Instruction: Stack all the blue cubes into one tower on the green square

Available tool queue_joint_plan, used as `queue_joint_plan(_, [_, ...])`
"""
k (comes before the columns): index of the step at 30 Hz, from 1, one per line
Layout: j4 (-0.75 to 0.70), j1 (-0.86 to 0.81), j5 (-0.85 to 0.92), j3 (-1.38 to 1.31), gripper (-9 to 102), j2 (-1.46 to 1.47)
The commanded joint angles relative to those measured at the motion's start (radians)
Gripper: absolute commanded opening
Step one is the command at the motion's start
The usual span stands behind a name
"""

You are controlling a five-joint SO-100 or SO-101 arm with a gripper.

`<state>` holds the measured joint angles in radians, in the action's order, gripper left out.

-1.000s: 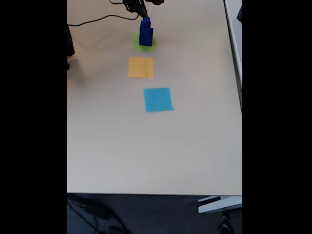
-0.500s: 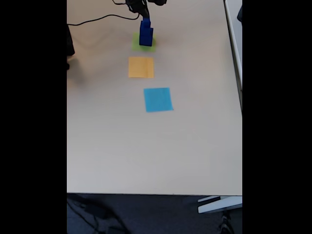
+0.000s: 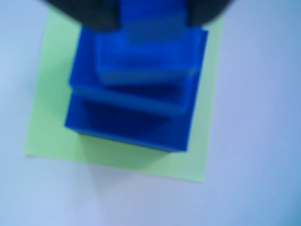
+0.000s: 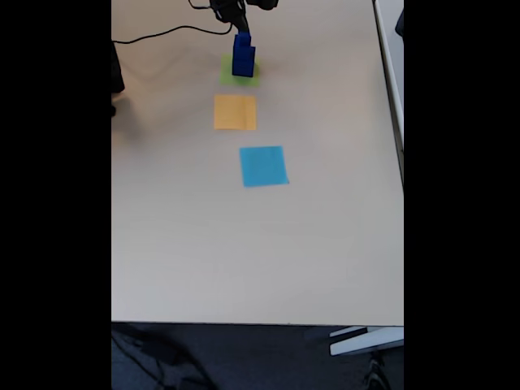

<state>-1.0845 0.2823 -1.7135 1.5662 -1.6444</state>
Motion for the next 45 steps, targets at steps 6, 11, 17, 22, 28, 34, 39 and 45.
queue_joint_plan(6, [-0.006, 0.008, 0.018, -0.037, 0, -0.003])
queue_joint_plan(11, [-0.003, 0.008, 0.014, -0.023, 0, -0.003])
queue_joint_plan(17, [0.003, 0.006, 0.018, -0.006, 0, -0.005])
queue_joint_plan(22, [-0.003, 0.002, 0.031, -0.003, 0, -0.003])
queue_joint_plan(28, [-0.021, -0.003, 0.048, -0.011, 0, 0.009])
queue_joint_plan(34, [-0.032, -0.006, 0.054, -0.020, 0, 0.011])
queue_joint_plan(39, [-0.038, -0.006, 0.055, -0.029, 0, 0.017])
queue_joint_plan(45, [-0.115, -0.006, 0.060, -0.126, 0, 0.057])
